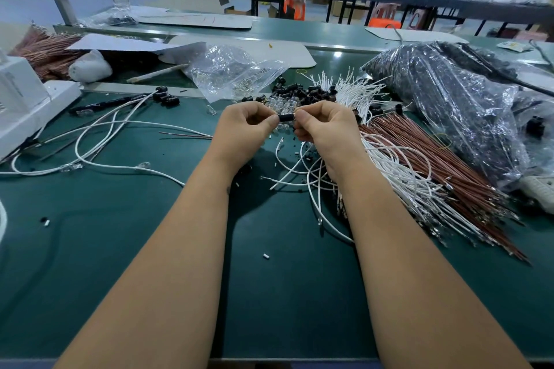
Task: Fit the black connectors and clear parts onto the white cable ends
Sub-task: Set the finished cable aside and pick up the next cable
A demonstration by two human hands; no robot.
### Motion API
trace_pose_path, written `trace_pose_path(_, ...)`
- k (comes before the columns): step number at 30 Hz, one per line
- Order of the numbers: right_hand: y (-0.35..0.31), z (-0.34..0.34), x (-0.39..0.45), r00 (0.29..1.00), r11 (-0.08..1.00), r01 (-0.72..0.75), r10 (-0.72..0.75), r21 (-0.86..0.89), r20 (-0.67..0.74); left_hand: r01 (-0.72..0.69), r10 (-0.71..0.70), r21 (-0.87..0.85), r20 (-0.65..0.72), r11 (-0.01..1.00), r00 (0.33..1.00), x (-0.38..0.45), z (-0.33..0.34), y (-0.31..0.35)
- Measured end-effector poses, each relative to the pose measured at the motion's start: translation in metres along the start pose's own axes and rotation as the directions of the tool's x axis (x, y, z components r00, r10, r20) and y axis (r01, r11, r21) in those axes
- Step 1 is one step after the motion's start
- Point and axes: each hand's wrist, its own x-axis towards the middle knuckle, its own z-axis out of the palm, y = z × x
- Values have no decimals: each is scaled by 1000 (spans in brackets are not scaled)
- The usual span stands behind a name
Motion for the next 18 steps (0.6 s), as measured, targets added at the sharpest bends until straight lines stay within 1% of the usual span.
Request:
trace_pose_path(3,1,1,-1,1000,1000,7,-7,2,6,10,-10,-30,3,1000,1000,0,0,-1)
trace_pose_path(7,4,1,0,1000,1000,21,-21,-5,10,29,-28,-27,28,999,999,0,1,-2)
trace_pose_path(12,8,3,0,999,999,43,-43,-25,23,27,-27,-18,15,999,1000,-2,2,-3)
trace_pose_path(15,9,4,1,998,998,58,-57,-18,12,24,-24,-34,2,999,1000,-1,3,-2)
trace_pose_path(18,10,3,2,997,996,78,-79,-52,-18,27,-27,-41,1,999,1000,-1,4,-2)
